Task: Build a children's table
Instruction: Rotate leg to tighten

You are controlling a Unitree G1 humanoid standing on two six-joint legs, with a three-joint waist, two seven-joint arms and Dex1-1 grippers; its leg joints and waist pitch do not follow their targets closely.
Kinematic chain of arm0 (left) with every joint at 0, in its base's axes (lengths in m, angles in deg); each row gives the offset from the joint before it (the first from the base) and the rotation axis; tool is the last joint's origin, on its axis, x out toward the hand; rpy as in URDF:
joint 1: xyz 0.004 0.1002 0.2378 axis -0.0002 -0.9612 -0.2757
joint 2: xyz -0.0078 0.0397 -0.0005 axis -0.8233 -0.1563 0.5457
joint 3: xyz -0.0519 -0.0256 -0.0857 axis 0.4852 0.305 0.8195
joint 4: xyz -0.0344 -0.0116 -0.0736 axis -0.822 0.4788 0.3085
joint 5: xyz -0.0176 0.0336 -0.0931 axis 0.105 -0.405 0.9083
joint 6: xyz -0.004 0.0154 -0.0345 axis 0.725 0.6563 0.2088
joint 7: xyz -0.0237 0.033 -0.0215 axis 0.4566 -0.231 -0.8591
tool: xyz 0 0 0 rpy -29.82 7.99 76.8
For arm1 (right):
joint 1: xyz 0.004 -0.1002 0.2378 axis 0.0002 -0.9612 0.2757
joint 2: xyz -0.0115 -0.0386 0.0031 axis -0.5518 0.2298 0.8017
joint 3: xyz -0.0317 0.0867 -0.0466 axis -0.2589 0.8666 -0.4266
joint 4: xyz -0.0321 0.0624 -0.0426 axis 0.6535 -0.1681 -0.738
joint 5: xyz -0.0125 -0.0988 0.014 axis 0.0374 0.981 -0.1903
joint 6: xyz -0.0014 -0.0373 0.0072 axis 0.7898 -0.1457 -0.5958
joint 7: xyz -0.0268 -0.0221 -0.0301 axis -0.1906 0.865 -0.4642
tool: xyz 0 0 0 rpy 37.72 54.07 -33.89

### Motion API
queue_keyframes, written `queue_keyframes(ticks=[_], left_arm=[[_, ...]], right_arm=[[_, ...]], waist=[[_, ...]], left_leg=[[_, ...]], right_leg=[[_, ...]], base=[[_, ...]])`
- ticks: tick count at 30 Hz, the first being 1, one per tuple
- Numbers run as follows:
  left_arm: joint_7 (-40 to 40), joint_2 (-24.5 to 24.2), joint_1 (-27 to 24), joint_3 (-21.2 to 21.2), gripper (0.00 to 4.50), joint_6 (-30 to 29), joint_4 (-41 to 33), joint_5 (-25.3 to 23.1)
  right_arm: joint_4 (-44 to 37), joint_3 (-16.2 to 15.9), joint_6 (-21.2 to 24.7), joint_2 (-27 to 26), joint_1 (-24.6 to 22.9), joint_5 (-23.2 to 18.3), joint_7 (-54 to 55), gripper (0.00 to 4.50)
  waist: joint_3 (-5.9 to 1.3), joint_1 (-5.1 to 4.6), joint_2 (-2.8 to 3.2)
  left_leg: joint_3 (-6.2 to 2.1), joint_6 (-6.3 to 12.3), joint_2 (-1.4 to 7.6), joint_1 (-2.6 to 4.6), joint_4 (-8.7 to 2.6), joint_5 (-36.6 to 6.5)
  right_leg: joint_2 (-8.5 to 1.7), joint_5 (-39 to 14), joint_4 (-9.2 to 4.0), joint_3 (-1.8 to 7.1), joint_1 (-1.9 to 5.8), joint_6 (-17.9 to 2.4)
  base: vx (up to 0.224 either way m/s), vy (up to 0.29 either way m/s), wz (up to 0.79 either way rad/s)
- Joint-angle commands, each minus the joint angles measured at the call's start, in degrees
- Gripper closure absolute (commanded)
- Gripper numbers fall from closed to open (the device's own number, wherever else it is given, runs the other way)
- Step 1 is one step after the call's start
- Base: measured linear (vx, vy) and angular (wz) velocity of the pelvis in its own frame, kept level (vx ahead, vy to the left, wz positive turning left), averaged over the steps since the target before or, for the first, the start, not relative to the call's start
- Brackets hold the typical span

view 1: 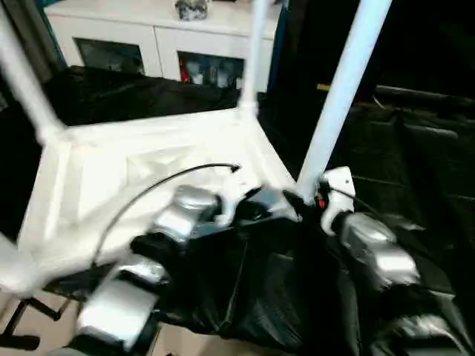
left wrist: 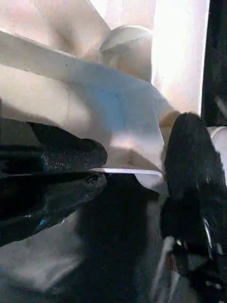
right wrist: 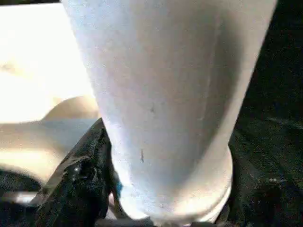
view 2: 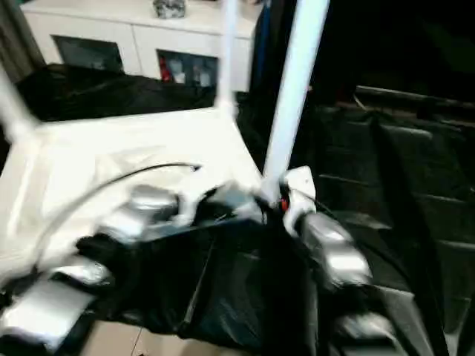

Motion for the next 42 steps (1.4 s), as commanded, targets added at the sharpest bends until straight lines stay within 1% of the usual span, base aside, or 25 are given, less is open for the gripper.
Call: queue_keyframes(ticks=[1,2,4,5,8,11,12,14,16,17,18,19,21,24,26,27,29,33,35,36,37,38,40,41,42], left_arm=[[-2.92,4.93,1.52,-1.51,4.5,0.99,1.64,0.39],[-2.95,5.1,1.64,-1.74,4.5,1.47,2.04,0.08],[-2.65,5.08,1.79,-2.1,4.5,2.24,2.44,-0.41],[-2.52,4.98,1.8,-2.3,4.5,2.51,2.44,-0.63],[-0.88,3.84,1.56,-2.82,4.5,3.51,2.37,-1.43],[3.16,1.39,0.56,-3.86,4.5,5.89,1.28,-1.89],[5.73,0.19,-0.15,-4.25,4.5,7.41,0.46,-1.69],[8.63,-0.97,-0.81,-4.5,4.5,8.43,-0.3,-1.25],[13.38,-3.36,-1.87,-5.26,4.5,10.24,-1.6,-0.93],[16.11,-4.94,-2.52,-5.53,4.5,10.83,-2.46,-0.55],[17.89,-5.84,-2.85,-5.63,4.5,11.4,-3.01,-0.3],[20.03,-6.81,-3.2,-5.51,4.5,11.92,-3.57,0.22],[23.75,-8.3,-3.75,-5.22,4.5,12.38,-4.77,1.48],[27.72,-10.31,-4.18,-5.47,4.5,12.97,-6.05,2.35],[29.56,-11.32,-4.31,-5.68,4.5,13.66,-6.32,2.43],[30.96,-12.26,-4.48,-5.98,4.5,14.18,-6.66,2.42],[32.63,-13.22,-4.81,-6.31,4.5,14.45,-7.35,2.68],[33.67,-13.83,-5.01,-6.29,4.5,14.53,-7.7,2.87],[34.08,-14.1,-5.3,-6.35,4.5,14.76,-7.7,2.66],[33.58,-13.96,-5.4,-6.34,4.5,14.76,-7.5,2.45],[33.16,-13.77,-5.42,-6.26,4.5,14.73,-7.35,2.36],[31.98,-13.21,-5.45,-6.05,4.5,14.57,-6.94,2.16],[29.33,-12.15,-5.27,-5.94,4.5,13.3,-6.47,2.01],[28.8,-11.94,-5.18,-5.89,4.5,13.06,-6.34,1.94],[25.3,-10.44,-4.54,-5.5,4.5,11.05,-5.39,1.38]], right_arm=[[4.65,-4.72,-0.05,-4.57,0.23,2.62,1.92,1.74],[5.15,-4.49,-1.19,-5.02,0.61,2.79,2.36,1.74],[5.64,-3.93,-3.13,-5.59,1.05,2.71,2.23,1.74],[5.65,-3.74,-3.61,-5.69,1.1,2.51,1.86,1.19],[5.43,-2.79,-5.47,-5.35,1.1,1.76,-0.77,0.99],[4.34,-2.97,-6.47,-3.11,0.32,0.92,-5.79,0.69],[3.36,-3.34,-6.86,-1.79,-0.29,0.39,-8.43,0.61],[2.4,-3.81,-7.43,-0.48,-0.9,0.14,-10.75,0.54],[-0.4,-4.82,-7.02,2.05,-2.41,-1.04,-16.65,0.54],[-2.57,-5.76,-6.33,4.0,-3.55,-1.74,-20.73,0.54],[-4.27,-6.55,-5.65,5.5,-4.44,-2.31,-24.03,0.54],[-6.04,-7.56,-4.92,7.28,-5.4,-2.73,-27.78,0.54],[-8.87,-9.44,-3.62,10.4,-6.89,-3.32,-33.61,0.54],[-11.35,-11.56,-2.01,13.69,-8.02,-3.39,-39.92,0.54],[-11.95,-12.4,-1.57,14.92,-8.22,-3.11,-42.61,0.8],[-12.43,-13.11,-1.04,15.79,-8.28,-2.97,-44.31,0.8],[-13.05,-13.49,-0.68,16.41,-8.34,-3.11,-45.56,1.0],[-14.19,-13.8,0.52,16.72,-8.31,-3.88,-46.38,1.45],[-15.58,-14.29,1.96,16.95,-8.72,-4.59,-47.1,1.45],[-15.88,-14.22,2.63,16.64,-8.96,-5.05,-46.97,1.61],[-16.02,-14.1,2.88,16.45,-9.11,-5.23,-46.86,1.61],[-16.4,-13.64,3.6,15.88,-9.54,-5.74,-46.47,1.65],[-16.09,-11.56,4.77,13.71,-9.88,-6.57,-42.79,1.69],[-15.79,-11.28,4.53,13.37,-9.84,-6.37,-41.92,1.71],[-12.34,-9.38,1.79,10.83,-8.94,-3.75,-33.74,1.71]], waist=[[-2.93,-0.22,-0.07],[-2.94,-0.19,0.06],[-2.98,-0.24,-0.05],[-3.01,-0.25,-0.06],[-2.9,-0.17,0.17],[-2.9,-0.33,0.01],[-2.94,-0.36,0.07],[-3.1,-0.41,-0.14],[-3.29,-0.24,-0.02],[-3.24,-0.3,-0.08],[-3.28,0.12,0.02],[-3.29,0.18,0.11],[-3.13,0.34,-0.04],[-2.87,0.68,0.07],[-2.85,0.95,0.19],[-2.83,1.08,0.03],[-2.83,1.25,-0.07],[-2.96,1.25,0.0],[-2.93,1.36,-0.08],[-2.97,1.36,-0.06],[-2.95,1.39,-0.07],[-2.98,1.42,-0.3],[-2.88,1.59,-0.29],[-2.79,1.57,-0.26],[-2.67,1.38,-0.34]], left_leg=[[-0.5,1.25,0.91,0.02,-4.2,-14.21],[-0.47,1.43,0.87,0.09,-4.16,-13.99],[-0.41,2.3,0.9,-0.11,-4.12,-13.59],[-0.43,2.54,0.9,-0.14,-4.12,-13.46],[-0.43,3.07,1.01,-0.07,-4.23,-13.7],[-0.53,3.48,1.0,-0.35,-4.29,-14.38],[-0.55,3.64,1.1,-0.31,-4.29,-14.19],[-0.51,4.37,1.1,-0.5,-4.15,-12.67],[-0.42,5.87,1.25,-0.47,-3.91,-9.93],[-0.37,6.23,1.27,-0.57,-3.89,-9.48],[-0.29,7.09,1.33,-0.21,-3.81,-9.09],[-0.25,7.61,1.45,-0.23,-3.77,-8.71],[-0.25,7.71,1.55,-0.25,-3.88,-9.2],[-0.18,6.34,1.67,-0.09,-4.07,-11.94],[-0.07,5.43,1.81,0.08,-4.13,-12.61],[-0.1,4.87,1.83,0.05,-4.19,-12.95],[-0.11,4.42,1.87,0.02,-4.2,-12.63],[-0.06,4.35,1.82,0.01,-4.11,-11.14],[-0.07,4.43,1.78,-0.01,-4.11,-10.91],[-0.05,4.45,1.79,0.0,-4.08,-10.74],[-0.05,4.44,1.81,0.01,-4.08,-10.8],[-0.03,4.45,1.78,0.02,-4.05,-10.71],[-0.06,4.18,1.8,0.04,-4.14,-11.03],[-0.04,3.97,1.8,0.07,-4.2,-11.55],[-0.12,3.25,1.75,0.1,-4.33,-12.91]], right_leg=[[-2.33,-16.13,-4.46,1.9,2.12,-11.28],[-2.39,-15.94,-4.5,1.87,2.11,-11.39],[-2.41,-14.9,-4.42,1.85,2.31,-11.73],[-2.39,-14.69,-4.36,1.82,2.36,-11.77],[-2.42,-15.18,-4.47,1.79,2.32,-11.94],[-2.41,-15.7,-4.46,1.73,2.56,-11.8],[-2.49,-15.22,-4.42,1.75,2.52,-11.94],[-2.49,-12.44,-4.11,1.8,2.82,-12.64],[-2.5,-7.34,-3.53,1.82,3.0,-14.45],[-2.49,-6.52,-3.38,1.84,2.99,-14.79],[-2.52,-5.56,-3.39,1.83,3.01,-15.43],[-2.48,-3.98,-3.1,1.87,2.96,-16.14],[-2.39,-4.15,-3.1,1.84,3.04,-16.36],[-2.32,-8.49,-3.42,1.78,2.94,-15.73],[-2.4,-10.21,-3.53,1.84,2.67,-15.34],[-2.45,-11.33,-3.57,1.84,2.71,-14.96],[-2.48,-11.58,-3.45,1.92,2.67,-14.54],[-2.45,-9.31,-3.24,1.91,2.59,-15.05],[-2.43,-9.2,-3.23,1.91,2.71,-15.04],[-2.44,-9.06,-3.19,1.92,2.69,-14.96],[-2.47,-9.09,-3.21,1.93,2.64,-15.0],[-2.5,-9.32,-3.18,1.92,2.65,-14.9],[-2.57,-10.92,-3.37,1.94,2.54,-14.44],[-2.57,-11.81,-3.51,1.97,2.43,-14.24],[-2.64,-14.36,-3.77,1.99,2.28,-13.56]], base=[[0.0,0.0,0.0],[0.0,0.0,0.0],[0.0,0.0,0.0],[0.0,0.0,0.0],[0.0,0.0,0.0],[0.0,0.0,0.0],[0.0,0.0,0.0],[0.0,0.0,0.0],[0.0,0.0,0.0],[0.0,0.0,0.0],[0.0,0.0,0.0],[0.0,0.0,0.0],[0.0,0.0,0.0],[0.0,0.0,0.0],[0.0,0.0,0.0],[0.0,0.0,0.0],[0.0,0.0,0.0],[0.0,0.0,0.0],[0.0,0.0,0.0],[0.0,0.0,0.0],[0.0,0.0,0.0],[0.0,0.0,0.0],[0.0,0.0,0.0],[0.0,0.0,0.0],[0.0,0.0,0.0]])
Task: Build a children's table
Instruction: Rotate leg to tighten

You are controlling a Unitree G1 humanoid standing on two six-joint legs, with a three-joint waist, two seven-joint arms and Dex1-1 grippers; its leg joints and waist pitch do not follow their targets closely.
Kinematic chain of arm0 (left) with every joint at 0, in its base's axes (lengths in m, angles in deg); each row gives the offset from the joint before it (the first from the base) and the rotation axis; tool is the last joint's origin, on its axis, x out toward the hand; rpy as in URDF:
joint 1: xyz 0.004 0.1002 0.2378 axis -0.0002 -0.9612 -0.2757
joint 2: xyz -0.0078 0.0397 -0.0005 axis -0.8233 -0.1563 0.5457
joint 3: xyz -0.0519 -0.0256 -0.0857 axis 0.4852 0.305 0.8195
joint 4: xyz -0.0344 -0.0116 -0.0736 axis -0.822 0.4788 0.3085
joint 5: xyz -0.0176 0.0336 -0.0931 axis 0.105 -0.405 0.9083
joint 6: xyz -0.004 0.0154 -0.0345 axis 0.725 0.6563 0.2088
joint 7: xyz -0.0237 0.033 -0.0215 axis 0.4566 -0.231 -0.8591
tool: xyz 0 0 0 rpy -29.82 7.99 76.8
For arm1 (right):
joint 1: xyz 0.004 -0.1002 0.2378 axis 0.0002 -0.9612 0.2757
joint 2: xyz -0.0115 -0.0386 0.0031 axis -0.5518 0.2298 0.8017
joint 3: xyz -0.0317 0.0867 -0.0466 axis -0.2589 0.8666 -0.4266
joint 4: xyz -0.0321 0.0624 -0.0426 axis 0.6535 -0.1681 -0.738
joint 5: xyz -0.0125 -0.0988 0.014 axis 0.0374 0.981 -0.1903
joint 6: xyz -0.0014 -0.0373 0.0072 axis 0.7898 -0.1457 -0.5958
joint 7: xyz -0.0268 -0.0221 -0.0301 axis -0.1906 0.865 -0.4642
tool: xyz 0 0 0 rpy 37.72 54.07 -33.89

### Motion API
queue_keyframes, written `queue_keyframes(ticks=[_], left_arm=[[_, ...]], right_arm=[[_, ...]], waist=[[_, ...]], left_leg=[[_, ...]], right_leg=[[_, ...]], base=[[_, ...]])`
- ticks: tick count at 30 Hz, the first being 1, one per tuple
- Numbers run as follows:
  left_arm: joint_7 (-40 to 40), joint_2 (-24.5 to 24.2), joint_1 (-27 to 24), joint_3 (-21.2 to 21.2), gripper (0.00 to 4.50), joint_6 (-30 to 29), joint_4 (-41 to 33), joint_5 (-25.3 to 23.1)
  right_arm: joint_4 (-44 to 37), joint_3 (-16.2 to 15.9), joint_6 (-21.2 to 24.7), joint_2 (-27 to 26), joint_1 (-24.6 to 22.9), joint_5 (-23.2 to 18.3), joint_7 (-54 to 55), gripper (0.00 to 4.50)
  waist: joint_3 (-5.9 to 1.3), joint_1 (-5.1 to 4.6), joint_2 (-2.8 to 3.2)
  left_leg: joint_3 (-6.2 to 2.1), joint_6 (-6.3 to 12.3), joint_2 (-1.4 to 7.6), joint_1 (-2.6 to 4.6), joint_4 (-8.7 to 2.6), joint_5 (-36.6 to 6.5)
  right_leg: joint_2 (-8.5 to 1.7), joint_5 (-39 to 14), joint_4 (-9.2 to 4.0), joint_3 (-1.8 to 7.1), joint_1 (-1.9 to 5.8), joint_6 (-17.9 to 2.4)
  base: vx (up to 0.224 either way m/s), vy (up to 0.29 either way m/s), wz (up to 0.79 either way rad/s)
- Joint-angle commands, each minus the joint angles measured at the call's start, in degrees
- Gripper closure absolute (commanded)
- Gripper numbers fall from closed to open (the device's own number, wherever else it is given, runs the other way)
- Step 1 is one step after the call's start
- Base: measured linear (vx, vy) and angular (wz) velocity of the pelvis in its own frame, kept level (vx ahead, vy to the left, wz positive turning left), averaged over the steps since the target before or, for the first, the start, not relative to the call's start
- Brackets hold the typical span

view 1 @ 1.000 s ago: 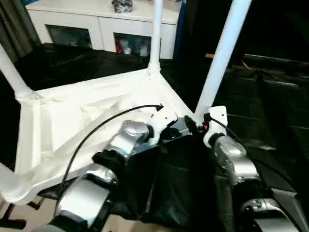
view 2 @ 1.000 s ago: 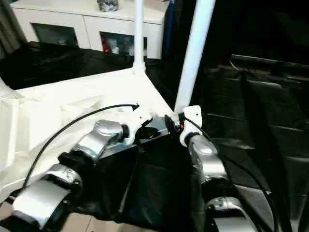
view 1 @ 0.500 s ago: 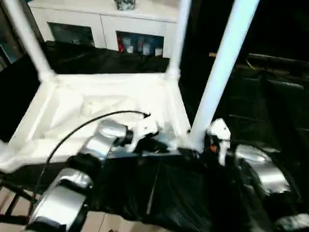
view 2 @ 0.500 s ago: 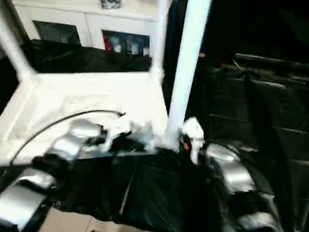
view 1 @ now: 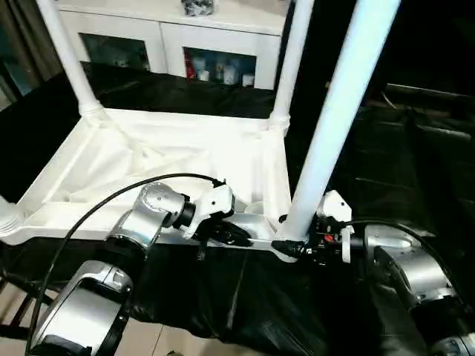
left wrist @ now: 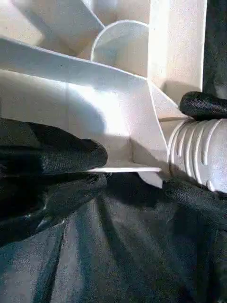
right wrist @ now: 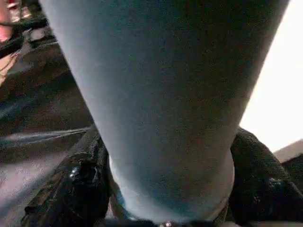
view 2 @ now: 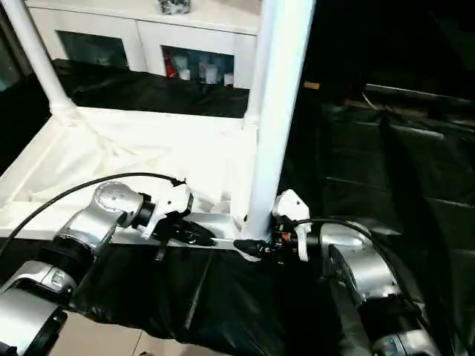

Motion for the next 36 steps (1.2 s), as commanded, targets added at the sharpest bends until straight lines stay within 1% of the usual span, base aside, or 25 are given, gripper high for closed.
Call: queue_keyframes(ticks=[1,3,5,6,7,8,9,10,11,12,13,14,15,16,17,20,21,24,26,27,28,29,31,33,36], left_arm=[[-5.9,3.92,1.0,-1.02,4.5,-2.83,1.3,-1.39],[-7.51,4.76,1.42,-0.77,4.5,-3.21,1.98,-1.52],[-12.16,7.32,2.7,-0.46,4.5,-4.63,3.94,-2.25],[-16.27,9.86,3.77,-0.15,4.5,-5.82,5.55,-2.6],[-17.26,10.51,4.02,-0.06,4.5,-6.17,5.92,-2.64],[-20.45,12.76,4.8,0.15,4.5,-7.16,7.05,-2.78],[-23.7,15.14,5.41,0.18,4.5,-7.98,7.99,-3.05],[-24.44,15.68,5.53,0.17,4.5,-8.14,8.18,-3.12],[-25.14,16.18,5.64,0.16,4.5,-8.28,8.36,-3.18],[-28.0,18.58,6.02,0.49,4.5,-9.1,9.1,-3.41],[-28.0,18.58,6.02,0.49,4.5,-9.1,9.1,-3.41],[-29.2,19.78,6.14,0.27,4.5,-8.88,9.57,-3.95],[-29.44,19.96,6.19,0.11,4.5,-8.65,9.81,-4.23],[-29.57,20.03,6.22,0.06,4.5,-8.55,9.94,-4.36],[-29.48,19.95,6.21,-0.05,4.5,-8.24,10.15,-4.54],[-27.9,18.54,5.84,-0.12,4.5,-7.07,9.84,-4.73],[-26.97,17.82,5.71,-0.18,4.5,-6.55,9.53,-4.63],[-23.93,15.91,5.01,-0.25,4.5,-5.47,8.19,-4.22],[-21.72,14.94,4.46,-0.26,4.5,-4.47,7.4,-3.88],[-17.51,12.81,3.4,-0.32,4.5,-2.98,5.93,-3.1],[-15.57,11.69,2.93,-0.4,4.5,-2.08,5.29,-2.76],[-13.82,10.64,2.55,-0.47,4.5,-1.54,4.7,-2.42],[-9.99,8.44,1.76,-0.53,4.5,-0.34,3.46,-1.65],[-7.6,6.8,1.35,-0.25,4.5,0.18,2.71,-1.16],[-3.88,4.23,0.93,-0.12,4.5,0.71,1.5,-0.62]], right_arm=[[4.51,1.32,-1.44,-4.35,1.05,1.74,10.72,1.72],[5.76,2.09,-1.59,-5.24,1.5,2.08,13.38,1.73],[9.65,4.84,-1.93,-8.18,3.22,2.65,22.58,1.74],[12.45,6.73,-2.01,-10.53,4.61,2.81,29.37,1.74],[13.14,7.08,-2.13,-11.05,4.96,2.96,31.02,1.74],[15.27,7.63,-2.72,-12.74,6.13,3.71,35.65,1.74],[17.18,7.48,-3.62,-14.49,7.27,4.93,39.65,1.75],[17.55,7.38,-3.82,-14.89,7.51,5.25,40.48,1.75],[17.9,7.29,-4.01,-15.26,7.74,5.54,41.25,1.75],[19.69,6.89,-5.22,-17.56,9.08,6.87,43.53,1.75],[19.69,6.89,-5.22,-17.56,9.08,6.87,43.53,1.75],[20.92,6.05,-7.03,-18.72,10.0,8.05,44.23,1.75],[21.06,6.03,-7.57,-19.1,10.18,7.77,43.63,1.75],[21.13,6.05,-7.81,-19.28,10.27,7.58,43.34,1.75],[21.06,6.49,-8.45,-19.43,10.43,6.91,42.51,1.19],[19.8,7.0,-9.53,-18.46,10.12,4.93,37.07,0.96],[19.4,7.18,-9.67,-17.81,9.95,4.38,35.54,0.96],[18.42,7.06,-10.47,-15.68,9.4,3.89,32.11,0.56],[17.84,6.9,-10.76,-14.55,9.03,3.59,29.88,0.56],[16.38,6.24,-11.55,-12.06,8.06,3.2,25.26,0.56],[15.36,5.78,-11.79,-10.85,7.45,2.8,22.61,0.56],[14.13,5.34,-11.71,-9.73,6.79,2.23,19.96,0.56],[11.48,4.44,-11.18,-7.29,5.37,1.3,14.39,0.56],[9.04,3.45,-10.51,-5.15,4.09,0.62,9.13,0.56],[5.49,1.69,-8.55,-2.0,2.42,-0.38,2.26,0.56]], waist=[[-2.67,-0.47,-0.19],[-2.65,-0.92,-0.32],[-2.54,-1.28,-0.25],[-2.65,-1.49,-0.31],[-2.71,-1.7,-0.21],[-2.73,-1.89,0.05],[-2.85,-2.36,-0.01],[-2.99,-2.34,-0.03],[-3.01,-2.31,-0.08],[-3.03,-2.14,0.06],[-3.02,-2.31,-0.07],[-3.12,-2.23,-0.13],[-3.1,-2.13,0.07],[-3.1,-2.08,-0.01],[-3.11,-2.07,0.04],[-3.12,-2.05,0.2],[-3.17,-2.07,0.08],[-3.3,-2.05,0.12],[-3.4,-2.03,0.11],[-3.42,-1.87,0.07],[-3.6,-1.79,0.14],[-3.55,-1.69,0.31],[-3.45,-1.65,0.08],[-3.37,-1.6,0.28],[-3.18,-1.41,0.35]], left_leg=[[-0.42,1.99,1.46,0.17,-3.99,-14.37],[-0.74,0.85,1.24,0.14,-4.15,-15.62],[-0.89,0.24,1.23,0.18,-4.26,-16.89],[-1.04,0.02,1.16,0.04,-4.28,-16.86],[-0.95,0.02,1.13,-0.01,-4.23,-16.51],[-0.92,-0.25,1.17,0.36,-4.17,-16.74],[-0.81,-0.26,1.08,0.12,-4.09,-15.88],[-0.66,0.17,0.87,0.21,-3.9,-15.37],[-0.67,0.53,0.88,0.09,-3.85,-14.81],[-0.58,1.47,0.8,-0.02,-3.75,-13.81],[-0.48,2.0,0.79,-0.06,-3.72,-13.22],[-0.51,2.26,0.75,-0.06,-3.67,-12.89],[-0.49,2.79,0.71,-0.19,-3.64,-12.3],[-0.44,3.4,0.72,-0.21,-3.63,-12.13],[-0.48,3.62,0.72,-0.27,-3.65,-12.02],[-0.54,4.22,0.88,-0.26,-3.75,-12.81],[-0.56,4.32,0.94,-0.27,-3.74,-12.84],[-0.53,4.86,0.97,-0.34,-3.65,-11.73],[-0.45,5.46,0.97,-0.39,-3.51,-10.57],[-0.48,6.25,0.99,-0.44,-3.52,-9.82],[-0.39,7.27,1.03,-0.48,-3.34,-8.62],[-0.43,7.58,1.2,-0.44,-3.4,-8.2],[-0.34,8.79,1.11,-0.48,-3.34,-8.95],[-0.33,8.43,1.33,-0.23,-3.43,-9.76],[-0.37,7.26,1.54,-0.19,-3.65,-10.96]], right_leg=[[-2.9,-17.47,-4.19,2.2,2.17,-12.57],[-2.82,-21.52,-4.57,2.1,2.23,-10.81],[-2.64,-22.78,-4.71,2.1,2.01,-10.06],[-2.66,-22.3,-4.71,2.04,2.28,-9.92],[-2.64,-21.4,-4.63,2.15,2.12,-10.05],[-2.53,-19.75,-4.65,2.13,1.96,-10.78],[-2.4,-17.19,-4.41,2.18,2.06,-11.52],[-2.39,-16.2,-4.43,2.18,2.16,-11.81],[-2.42,-15.42,-4.33,2.21,2.3,-12.01],[-2.45,-14.16,-4.34,2.21,2.44,-12.16],[-2.35,-13.45,-4.32,2.17,2.38,-12.43],[-2.4,-13.45,-4.29,2.09,2.55,-12.48],[-2.48,-13.44,-4.31,2.11,2.62,-12.45],[-2.42,-13.73,-4.4,2.06,2.67,-12.22],[-2.44,-13.85,-4.39,2.05,2.72,-12.18],[-2.46,-14.86,-4.5,1.97,2.69,-12.01],[-2.47,-14.61,-4.45,1.96,2.74,-12.08],[-2.47,-12.08,-4.14,1.96,2.86,-12.9],[-2.51,-9.87,-3.92,2.0,2.96,-13.64],[-2.59,-8.77,-3.83,1.92,3.16,-14.18],[-2.59,-6.42,-3.51,1.99,3.3,-14.95],[-2.65,-5.35,-3.39,1.99,3.25,-15.39],[-2.57,-5.03,-3.38,1.94,3.32,-15.77],[-2.62,-6.64,-3.52,1.95,3.16,-15.76],[-2.44,-8.44,-3.56,1.9,3.13,-15.54]], base=[[0.0,0.0,0.0],[0.0,0.0,0.0],[0.0,0.0,0.0],[0.0,0.0,0.0],[0.0,0.0,0.0],[0.0,0.0,0.0],[0.0,0.0,0.0],[0.0,0.0,0.0],[0.0,0.0,0.0],[0.0,0.0,0.0],[0.0,0.0,0.0],[0.0,0.0,0.0],[0.0,0.0,0.0],[0.0,0.0,0.0],[0.0,0.0,0.0],[0.0,0.0,0.0],[0.0,0.0,0.0],[0.0,0.0,0.0],[0.0,0.0,0.0],[0.0,0.0,0.0],[0.0,0.0,0.0],[0.0,0.0,0.0],[0.0,0.0,0.0],[0.0,0.0,0.0],[0.0,0.0,0.0]])
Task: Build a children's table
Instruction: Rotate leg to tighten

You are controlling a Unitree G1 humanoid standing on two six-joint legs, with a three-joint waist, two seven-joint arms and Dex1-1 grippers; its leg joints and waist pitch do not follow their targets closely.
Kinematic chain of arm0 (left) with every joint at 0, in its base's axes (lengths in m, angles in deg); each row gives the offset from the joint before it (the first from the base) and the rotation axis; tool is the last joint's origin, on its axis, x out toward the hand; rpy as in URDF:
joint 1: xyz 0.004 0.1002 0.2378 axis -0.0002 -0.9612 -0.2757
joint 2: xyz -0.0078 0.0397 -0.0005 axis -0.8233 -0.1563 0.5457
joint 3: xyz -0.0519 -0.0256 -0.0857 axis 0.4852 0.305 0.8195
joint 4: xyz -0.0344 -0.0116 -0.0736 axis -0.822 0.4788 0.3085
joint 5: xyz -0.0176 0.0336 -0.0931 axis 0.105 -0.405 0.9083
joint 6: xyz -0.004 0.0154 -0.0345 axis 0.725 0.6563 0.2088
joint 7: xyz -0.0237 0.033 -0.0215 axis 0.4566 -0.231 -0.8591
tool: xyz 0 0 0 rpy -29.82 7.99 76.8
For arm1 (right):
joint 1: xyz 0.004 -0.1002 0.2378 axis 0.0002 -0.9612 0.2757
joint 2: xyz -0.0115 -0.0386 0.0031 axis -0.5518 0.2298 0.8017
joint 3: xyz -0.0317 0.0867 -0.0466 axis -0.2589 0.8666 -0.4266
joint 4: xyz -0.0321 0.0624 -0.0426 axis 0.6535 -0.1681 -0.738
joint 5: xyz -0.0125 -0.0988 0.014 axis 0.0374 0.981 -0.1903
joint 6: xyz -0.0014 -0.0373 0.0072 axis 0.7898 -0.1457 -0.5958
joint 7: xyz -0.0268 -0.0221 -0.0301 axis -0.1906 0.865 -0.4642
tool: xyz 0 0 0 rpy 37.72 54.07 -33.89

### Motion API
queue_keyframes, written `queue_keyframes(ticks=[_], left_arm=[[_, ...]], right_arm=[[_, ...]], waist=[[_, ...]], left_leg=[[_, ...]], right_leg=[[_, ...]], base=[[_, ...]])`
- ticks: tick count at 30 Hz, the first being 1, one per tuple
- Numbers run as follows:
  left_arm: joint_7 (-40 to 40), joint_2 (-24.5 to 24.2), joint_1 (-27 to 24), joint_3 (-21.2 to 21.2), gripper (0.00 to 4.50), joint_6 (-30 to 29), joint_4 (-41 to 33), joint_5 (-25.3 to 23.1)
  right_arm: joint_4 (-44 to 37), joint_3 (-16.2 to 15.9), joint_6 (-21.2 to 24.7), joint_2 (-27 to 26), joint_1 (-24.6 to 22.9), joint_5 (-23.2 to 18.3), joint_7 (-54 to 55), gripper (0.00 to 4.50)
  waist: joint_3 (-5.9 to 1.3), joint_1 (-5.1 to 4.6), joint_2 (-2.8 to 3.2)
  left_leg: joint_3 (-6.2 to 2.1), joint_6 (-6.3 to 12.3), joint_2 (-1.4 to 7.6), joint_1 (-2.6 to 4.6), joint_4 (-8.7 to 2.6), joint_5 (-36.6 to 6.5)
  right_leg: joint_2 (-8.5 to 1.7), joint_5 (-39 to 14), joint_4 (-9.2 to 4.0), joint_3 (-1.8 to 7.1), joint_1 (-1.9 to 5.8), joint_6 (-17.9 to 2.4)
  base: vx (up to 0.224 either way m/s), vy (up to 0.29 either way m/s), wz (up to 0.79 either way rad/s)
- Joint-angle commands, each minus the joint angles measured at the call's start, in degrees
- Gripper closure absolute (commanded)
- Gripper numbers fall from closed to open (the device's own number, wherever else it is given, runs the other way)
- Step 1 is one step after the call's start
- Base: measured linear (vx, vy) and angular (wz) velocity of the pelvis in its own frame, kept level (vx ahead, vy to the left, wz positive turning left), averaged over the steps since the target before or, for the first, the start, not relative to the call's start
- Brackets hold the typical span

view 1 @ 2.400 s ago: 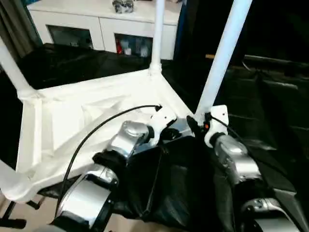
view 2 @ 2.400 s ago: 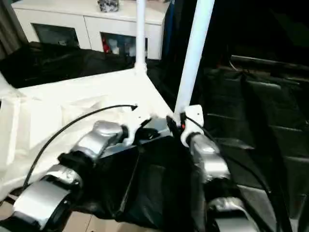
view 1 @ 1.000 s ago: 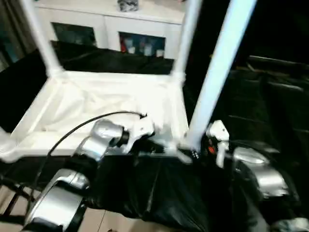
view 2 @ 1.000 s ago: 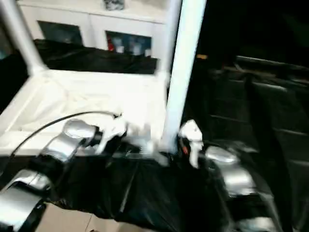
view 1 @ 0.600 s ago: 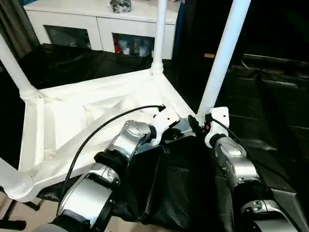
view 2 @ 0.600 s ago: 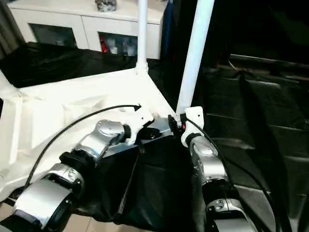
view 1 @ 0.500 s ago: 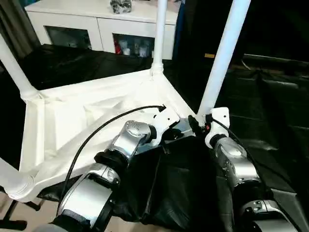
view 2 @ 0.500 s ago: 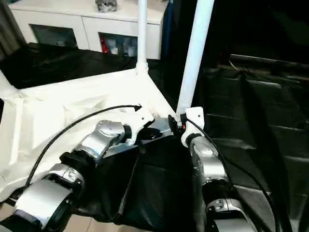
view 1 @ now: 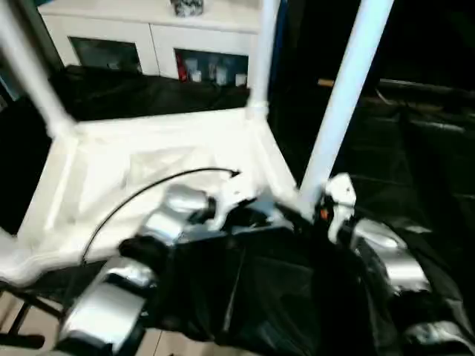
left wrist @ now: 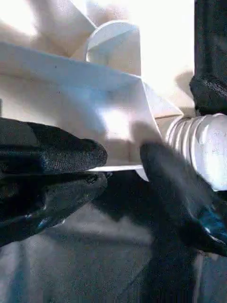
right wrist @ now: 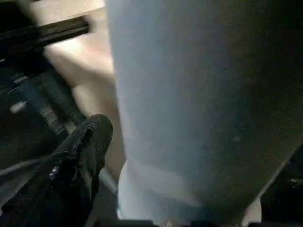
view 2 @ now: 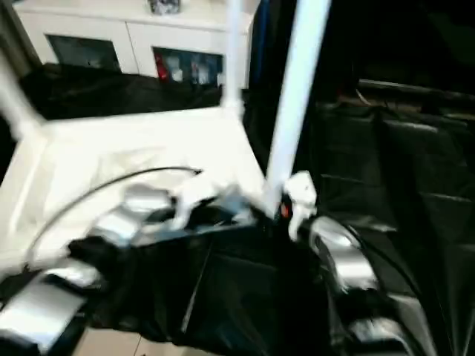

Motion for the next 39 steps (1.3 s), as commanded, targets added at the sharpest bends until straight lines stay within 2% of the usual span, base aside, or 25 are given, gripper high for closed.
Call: queue_keyframes(ticks=[1,4,5,7,12,15,18,22,23,25,26,27,28,30,31,34,38,39], left_arm=[[4.02,-0.93,-0.58,-1.46,4.5,0.97,-1.46,0.44],[6.25,-2.65,-1.0,-1.47,4.5,1.48,-2.46,0.84],[8.44,-4.17,-1.39,-1.56,4.5,1.54,-3.35,1.47],[10.76,-5.94,-1.85,-1.87,4.5,1.99,-4.02,1.7],[13.56,-8.3,-2.93,-2.28,4.5,2.3,-4.96,1.49],[13.53,-8.51,-3.23,-2.16,4.5,2.23,-5.02,1.38],[12.87,-8.23,-3.41,-2.0,4.5,1.85,-5.16,1.7],[8.51,-6.04,-3.06,-1.55,4.5,-0.26,-5.03,1.85],[5.5,-4.91,-2.51,-1.51,4.5,-1.27,-4.45,1.12],[-1.84,-1.42,-1.02,-1.08,4.5,-4.21,-2.73,-0.12],[-4.49,0.01,-0.48,-0.93,4.5,-5.29,-2.1,-0.52],[-5.78,0.89,-0.23,-0.91,4.5,-5.85,-1.8,-0.7],[-8.64,2.91,0.3,-0.92,4.5,-7.1,-1.13,-1.1],[-13.68,6.39,1.27,-1.05,4.5,-8.61,0.46,-1.86],[-15.5,7.61,1.6,-0.97,4.5,-9.12,1.01,-1.99],[-19.26,10.62,2.28,-1.14,4.5,-9.7,2.11,-2.21],[-20.37,11.83,2.64,-1.46,4.5,-9.22,2.53,-3.01],[-20.44,11.83,2.67,-1.38,4.5,-9.25,2.55,-3.2]], right_arm=[[-4.08,-2.35,1.65,1.74,-0.64,-0.97,-6.05,0.56],[-6.54,-3.77,3.5,3.83,-1.59,-2.06,-10.11,0.56],[-7.87,-4.61,4.1,5.01,-2.05,-2.36,-12.27,0.72],[-9.15,-5.35,5.28,5.86,-2.27,-2.68,-14.23,0.92],[-10.24,-6.63,7.26,6.5,-2.27,-2.58,-16.32,1.27],[-10.62,-6.8,8.15,6.14,-2.69,-2.49,-16.3,1.62],[-11.18,-6.75,8.95,5.86,-3.23,-3.0,-15.64,1.68],[-10.52,-5.33,9.64,3.31,-4.01,-2.66,-10.17,1.76],[-9.18,-4.38,9.31,1.58,-3.73,-1.62,-5.83,1.76],[-4.65,-2.51,6.81,-2.7,-2.4,1.93,6.12,1.78],[-2.74,-1.82,6.36,-4.3,-1.71,3.23,11.11,1.78],[-1.61,-1.28,6.22,-5.26,-1.28,3.6,13.82,1.78],[0.94,-0.02,6.09,-7.47,-0.28,4.28,19.95,1.78],[4.59,1.13,5.72,-10.72,1.34,5.01,27.67,1.79],[5.84,1.37,5.48,-11.78,1.94,5.17,29.81,1.79],[8.46,1.99,4.37,-14.92,3.84,6.09,35.74,1.79],[10.45,1.07,-0.08,-16.5,5.77,8.06,36.16,1.79],[10.8,1.27,-1.05,-16.62,6.04,8.0,35.43,1.24]], waist=[[-2.86,0.26,-0.49],[-2.88,0.66,-0.47],[-2.92,1.09,-0.5],[-2.91,1.36,-0.46],[-2.87,1.41,-0.47],[-2.94,1.4,-0.56],[-2.96,1.48,-0.67],[-2.91,1.5,-0.63],[-2.78,1.4,-0.84],[-2.51,0.81,-0.77],[-2.41,0.61,-0.78],[-2.32,0.23,-0.94],[-2.36,-0.13,-0.89],[-2.43,-0.66,-0.69],[-2.51,-0.85,-0.59],[-2.78,-0.93,-0.69],[-2.89,-0.84,-0.66],[-2.92,-0.79,-0.6]], left_leg=[[-0.26,6.56,1.63,-0.06,-3.45,-11.32],[-0.17,6.35,1.69,0.07,-3.39,-11.11],[-0.15,6.3,1.79,0.07,-3.37,-10.81],[-0.07,6.28,1.75,0.04,-3.37,-10.29],[-0.15,4.67,1.8,0.16,-3.53,-10.88],[-0.08,4.46,1.68,0.14,-3.43,-10.06],[-0.07,4.7,1.67,0.12,-3.36,-9.19],[-0.03,4.74,1.66,0.12,-3.36,-9.11],[-0.05,4.27,1.6,0.11,-3.43,-10.19],[-0.37,1.89,1.44,0.36,-3.75,-13.9],[-0.42,1.17,1.37,0.29,-3.8,-14.59],[-0.75,-0.15,1.09,0.04,-4.0,-15.55],[-0.88,-0.53,1.07,0.01,-4.13,-15.85],[-0.87,-0.58,1.09,0.43,-3.96,-17.01],[-0.87,-0.52,1.1,0.43,-3.94,-16.87],[-0.6,0.86,0.92,0.29,-3.72,-15.31],[-0.46,2.51,0.81,-0.05,-3.57,-13.89],[-0.44,2.86,0.85,-0.09,-3.54,-13.37]], right_leg=[[-2.34,-8.84,-3.21,1.9,3.2,-15.43],[-2.36,-8.83,-3.16,1.95,3.19,-15.16],[-2.53,-8.8,-3.04,1.99,3.14,-15.16],[-2.44,-8.27,-2.91,2.02,3.03,-15.15],[-2.49,-9.75,-2.95,2.02,2.94,-14.76],[-2.47,-9.12,-2.89,2.08,2.95,-14.6],[-2.5,-8.05,-2.76,2.08,2.98,-14.79],[-2.53,-8.41,-2.83,2.1,2.92,-14.72],[-2.57,-10.36,-3.09,2.09,2.83,-14.3],[-2.75,-17.87,-3.9,2.13,2.37,-12.34],[-2.76,-19.74,-4.05,2.13,2.25,-11.64],[-2.64,-23.54,-4.25,1.91,2.46,-9.87],[-2.65,-24.94,-4.51,1.92,2.42,-8.75],[-2.64,-24.57,-4.75,2.04,1.99,-8.97],[-2.56,-22.58,-4.66,2.06,2.01,-9.59],[-2.28,-16.75,-4.28,2.09,2.31,-11.19],[-2.43,-15.81,-4.29,2.01,2.59,-11.26],[-2.48,-15.51,-4.25,2.0,2.62,-11.37]], base=[[0.0,0.0,0.0],[0.0,0.0,0.0],[0.0,0.0,0.0],[0.0,0.0,0.0],[0.0,0.0,0.0],[0.0,0.0,0.0],[0.0,0.0,0.0],[0.0,0.0,0.0],[0.0,0.0,0.0],[0.0,0.0,0.0],[-0.052,0.005,-0.07],[-0.052,0.005,-0.07],[0.0,0.0,0.0],[0.0,0.0,0.0],[0.0,0.0,0.0],[0.0,0.0,0.0],[0.0,0.0,0.0],[0.0,0.0,0.0]])
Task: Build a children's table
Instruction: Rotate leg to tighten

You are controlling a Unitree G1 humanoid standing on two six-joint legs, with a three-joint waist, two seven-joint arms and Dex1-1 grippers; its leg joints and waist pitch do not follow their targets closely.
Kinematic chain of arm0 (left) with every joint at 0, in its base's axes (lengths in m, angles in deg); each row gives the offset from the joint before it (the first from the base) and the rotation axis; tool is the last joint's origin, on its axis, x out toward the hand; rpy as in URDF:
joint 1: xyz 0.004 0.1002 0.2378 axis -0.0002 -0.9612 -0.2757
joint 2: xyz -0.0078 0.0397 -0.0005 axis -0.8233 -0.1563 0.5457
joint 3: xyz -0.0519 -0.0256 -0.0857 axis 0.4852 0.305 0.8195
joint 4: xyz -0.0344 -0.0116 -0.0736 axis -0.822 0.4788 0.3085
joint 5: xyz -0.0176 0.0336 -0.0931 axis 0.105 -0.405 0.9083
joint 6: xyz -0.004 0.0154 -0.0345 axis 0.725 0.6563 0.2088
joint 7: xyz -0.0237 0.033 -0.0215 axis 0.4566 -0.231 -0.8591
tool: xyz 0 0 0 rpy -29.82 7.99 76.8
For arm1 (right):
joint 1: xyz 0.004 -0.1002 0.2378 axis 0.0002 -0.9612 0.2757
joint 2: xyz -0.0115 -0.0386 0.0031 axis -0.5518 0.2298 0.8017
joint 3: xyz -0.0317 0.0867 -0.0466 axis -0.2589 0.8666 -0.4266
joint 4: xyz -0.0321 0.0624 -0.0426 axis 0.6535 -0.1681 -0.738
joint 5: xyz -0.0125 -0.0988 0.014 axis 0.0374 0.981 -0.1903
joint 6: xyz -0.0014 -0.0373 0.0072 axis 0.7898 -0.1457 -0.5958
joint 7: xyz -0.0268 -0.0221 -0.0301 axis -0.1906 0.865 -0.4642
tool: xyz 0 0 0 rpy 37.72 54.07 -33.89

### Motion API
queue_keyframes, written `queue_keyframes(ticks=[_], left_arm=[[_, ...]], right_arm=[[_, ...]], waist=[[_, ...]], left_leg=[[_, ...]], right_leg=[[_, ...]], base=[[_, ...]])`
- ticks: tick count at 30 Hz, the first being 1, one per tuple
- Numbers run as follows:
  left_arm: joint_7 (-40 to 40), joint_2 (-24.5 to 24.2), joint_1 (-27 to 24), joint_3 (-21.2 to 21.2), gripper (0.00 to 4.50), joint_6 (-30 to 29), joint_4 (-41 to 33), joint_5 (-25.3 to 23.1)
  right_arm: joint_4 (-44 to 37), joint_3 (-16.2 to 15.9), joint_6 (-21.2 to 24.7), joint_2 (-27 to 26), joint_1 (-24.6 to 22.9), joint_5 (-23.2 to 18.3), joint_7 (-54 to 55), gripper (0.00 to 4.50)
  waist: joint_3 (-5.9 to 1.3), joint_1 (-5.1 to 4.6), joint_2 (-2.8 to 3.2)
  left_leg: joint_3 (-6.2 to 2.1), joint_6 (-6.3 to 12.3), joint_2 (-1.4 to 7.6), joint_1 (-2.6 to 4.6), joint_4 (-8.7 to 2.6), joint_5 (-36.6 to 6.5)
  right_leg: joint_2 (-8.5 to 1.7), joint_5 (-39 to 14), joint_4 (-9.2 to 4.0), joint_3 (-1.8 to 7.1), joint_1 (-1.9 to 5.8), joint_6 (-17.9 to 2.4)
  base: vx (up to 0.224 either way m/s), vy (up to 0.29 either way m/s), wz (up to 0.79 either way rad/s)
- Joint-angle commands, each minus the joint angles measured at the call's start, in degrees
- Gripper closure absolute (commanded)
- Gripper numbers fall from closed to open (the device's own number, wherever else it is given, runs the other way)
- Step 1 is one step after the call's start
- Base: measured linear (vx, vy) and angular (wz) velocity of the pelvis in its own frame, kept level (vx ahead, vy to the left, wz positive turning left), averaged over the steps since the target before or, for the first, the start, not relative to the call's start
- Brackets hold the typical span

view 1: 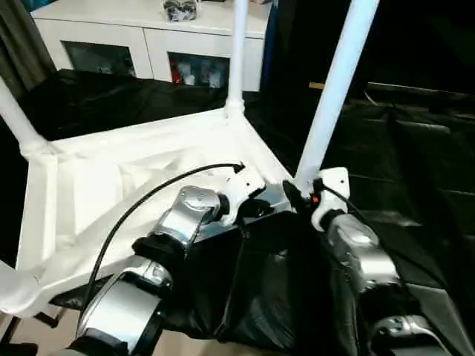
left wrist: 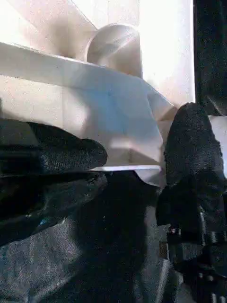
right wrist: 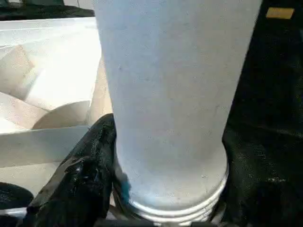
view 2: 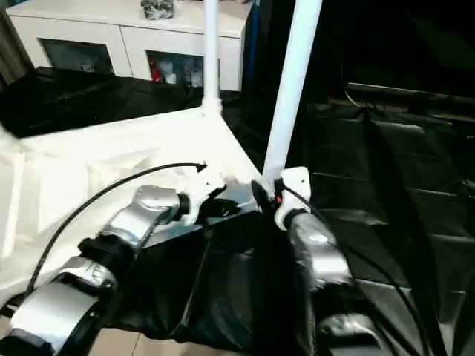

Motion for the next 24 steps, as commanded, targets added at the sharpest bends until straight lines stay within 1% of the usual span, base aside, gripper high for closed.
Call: queue_keyframes(ticks=[1,2,3,4,5,6,7,8,9,10,12,13,14,15,17,18,19,21,22,23,24], left_arm=[[1.46,3.76,0.16,-2.99,4.5,0.85,0.42,-0.95],[2.03,3.32,0.05,-3.1,4.5,1.13,0.25,-1.08],[3.33,2.29,-0.26,-3.26,4.5,1.97,-0.14,-1.16],[3.51,2.14,-0.31,-3.26,4.5,2.11,-0.2,-1.17],[5.51,0.89,-0.81,-3.17,4.5,2.84,-0.85,-0.74],[8.29,-0.59,-1.48,-3.19,4.5,4.24,-1.7,-0.05],[9.87,-1.36,-1.82,-3.29,4.5,5.32,-2.11,0.29],[11.06,-2.34,-2.07,-3.49,4.5,5.48,-2.41,0.44],[12.3,-3.37,-2.29,-3.72,4.5,6.09,-2.62,0.49],[13.6,-4.48,-2.45,-3.91,4.5,6.85,-2.73,0.55],[17.39,-6.44,-3.06,-3.76,4.5,8.34,-3.43,1.57],[19.43,-7.41,-3.34,-3.48,4.5,8.89,-3.93,2.33],[20.73,-8.01,-3.47,-3.24,4.5,9.16,-4.25,2.87],[21.24,-8.24,-3.5,-3.14,4.5,9.28,-4.36,3.09],[23.32,-9.27,-3.49,-2.67,4.5,9.48,-4.58,3.6],[24.11,-9.67,-3.5,-2.51,4.5,9.69,-4.65,3.77],[25.5,-10.35,-3.57,-2.41,4.5,9.69,-4.93,4.06],[26.33,-10.75,-3.63,-2.42,4.5,9.83,-5.12,4.2],[28.35,-11.76,-3.79,-2.54,4.5,10.12,-5.58,4.7],[28.36,-11.76,-3.8,-2.54,4.5,10.12,-5.58,4.7],[29.26,-12.34,-3.89,-2.72,4.5,10.49,-5.8,4.87]], right_arm=[[2.27,-3.8,-0.08,-2.77,1.01,1.91,-3.49,1.1],[2.18,-3.54,-0.36,-2.5,1.07,1.31,-4.62,1.1],[1.43,-3.2,-0.55,-1.71,0.86,0.1,-7.42,1.03],[1.31,-3.15,-0.57,-1.6,0.82,-0.07,-7.85,1.03],[0.05,-3.05,-0.47,-0.36,0.35,-1.45,-11.44,0.89],[-1.48,-3.33,-0.23,1.34,-0.27,-2.44,-15.0,0.65],[-2.16,-3.61,-0.15,2.29,-0.58,-2.62,-16.52,0.63],[-2.68,-3.97,-0.39,3.44,-0.9,-2.77,-18.32,0.63],[-3.34,-4.35,-0.49,4.7,-1.27,-2.96,-20.34,0.63],[-4.04,-4.72,-0.58,6.06,-1.64,-3.28,-22.75,0.63],[-6.16,-5.58,-0.34,8.85,-2.75,-4.34,-28.51,0.63],[-7.5,-6.32,-0.19,10.48,-3.46,-4.86,-31.91,0.63],[-8.57,-6.91,0.05,11.64,-4.0,-5.29,-34.35,0.63],[-9.0,-7.16,0.16,12.13,-4.21,-5.48,-35.38,0.63],[-11.61,-8.56,1.45,14.48,-5.4,-6.3,-40.39,0.63],[-12.65,-9.13,1.99,15.39,-5.87,-6.55,-42.19,0.63],[-14.18,-9.99,2.9,16.78,-6.53,-6.79,-44.77,0.63],[-14.94,-10.39,3.35,17.49,-6.85,-6.81,-46.07,0.63],[-16.58,-11.2,4.58,19.05,-7.45,-7.04,-48.99,0.92],[-16.59,-11.21,4.59,19.06,-7.45,-7.04,-49.01,0.92],[-17.37,-11.58,5.17,19.71,-7.67,-7.29,-50.15,0.99]], waist=[[-2.69,0.0,-0.37],[-2.7,0.03,-0.43],[-2.7,0.08,-0.34],[-2.84,0.12,-0.34],[-2.8,0.13,-0.31],[-2.86,0.15,-0.46],[-3.02,0.14,-0.48],[-3.06,0.23,-0.4],[-3.13,0.34,-0.33],[-3.12,0.35,-0.46],[-3.04,0.6,-0.25],[-2.94,0.71,-0.38],[-2.93,0.81,-0.36],[-2.92,0.82,-0.35],[-2.83,0.82,-0.51],[-2.68,1.01,-0.46],[-2.69,1.21,-0.5],[-2.69,1.6,-0.61],[-2.71,1.85,-0.63],[-2.78,1.99,-0.67],[-2.79,2.09,-0.74]], left_leg=[[-0.41,3.48,0.88,-0.21,-3.8,-13.1],[-0.4,3.57,0.91,-0.18,-3.79,-13.11],[-0.42,3.78,0.95,-0.19,-3.8,-13.12],[-0.45,4.1,0.99,-0.27,-3.74,-12.54],[-0.47,4.28,1.04,-0.28,-3.79,-12.27],[-0.46,4.9,1.0,-0.32,-3.72,-12.16],[-0.42,5.7,1.05,-0.45,-3.55,-11.02],[-0.41,6.14,1.09,-0.43,-3.49,-10.28],[-0.34,6.9,1.22,-0.28,-3.38,-9.29],[-0.25,7.42,1.18,-0.36,-3.34,-8.73],[-0.16,7.71,1.29,-0.04,-3.33,-8.95],[-0.22,7.73,1.36,-0.19,-3.43,-9.33],[-0.26,7.8,1.3,-0.16,-3.43,-9.59],[-0.28,7.74,1.47,-0.2,-3.45,-9.99],[-0.23,7.22,1.53,-0.08,-3.55,-10.8],[-0.21,6.74,1.55,-0.09,-3.63,-11.29],[-0.11,6.41,1.61,0.0,-3.6,-11.52],[-0.07,6.18,1.71,-0.02,-3.55,-11.01],[-0.05,6.08,1.71,0.0,-3.56,-10.65],[-0.05,6.1,1.68,0.0,-3.5,-10.18],[-0.01,6.17,1.72,-0.05,-3.48,-9.47]], right_leg=[[-2.38,-15.62,-4.25,1.86,2.44,-11.41],[-2.39,-15.72,-4.25,1.86,2.41,-11.46],[-2.39,-15.64,-4.26,1.85,2.45,-11.59],[-2.4,-14.16,-4.03,1.87,2.64,-11.82],[-2.37,-13.41,-3.97,1.87,2.62,-12.03],[-2.35,-12.48,-3.86,1.81,2.8,-12.5],[-2.41,-10.08,-3.53,1.89,2.94,-13.24],[-2.45,-8.7,-3.4,1.9,2.9,-13.72],[-2.41,-6.46,-3.12,1.87,2.9,-14.63],[-2.38,-5.32,-2.99,1.88,2.96,-15.21],[-2.41,-4.99,-3.0,1.9,2.8,-15.89],[-2.37,-5.37,-3.0,1.85,2.99,-15.72],[-2.34,-5.72,-2.97,1.79,3.08,-15.61],[-2.47,-5.94,-2.91,1.89,3.04,-15.73],[-2.36,-7.3,-3.07,1.85,2.88,-15.53],[-2.31,-8.96,-3.21,1.82,2.91,-15.14],[-2.31,-9.86,-3.26,1.87,2.84,-14.8],[-2.39,-10.14,-3.19,1.94,2.84,-14.44],[-2.48,-10.12,-3.17,1.95,2.77,-14.42],[-2.45,-9.64,-3.07,1.95,2.85,-14.41],[-2.44,-8.48,-2.89,1.95,2.77,-14.69]], base=[[0.0,0.0,0.0],[0.0,0.0,0.0],[0.0,0.0,0.0],[0.0,0.0,0.0],[0.0,0.0,0.0],[0.0,0.0,0.0],[0.0,0.0,0.0],[0.0,0.0,0.0],[0.0,0.0,0.0],[0.0,0.0,0.0],[0.0,0.0,0.0],[0.0,0.0,0.0],[0.0,0.0,0.0],[0.0,0.0,0.0],[0.0,0.0,0.0],[0.0,0.0,0.0],[0.0,0.0,0.0],[0.0,0.0,0.0],[0.0,0.0,0.0],[0.0,0.0,0.0],[0.0,0.0,0.0]])
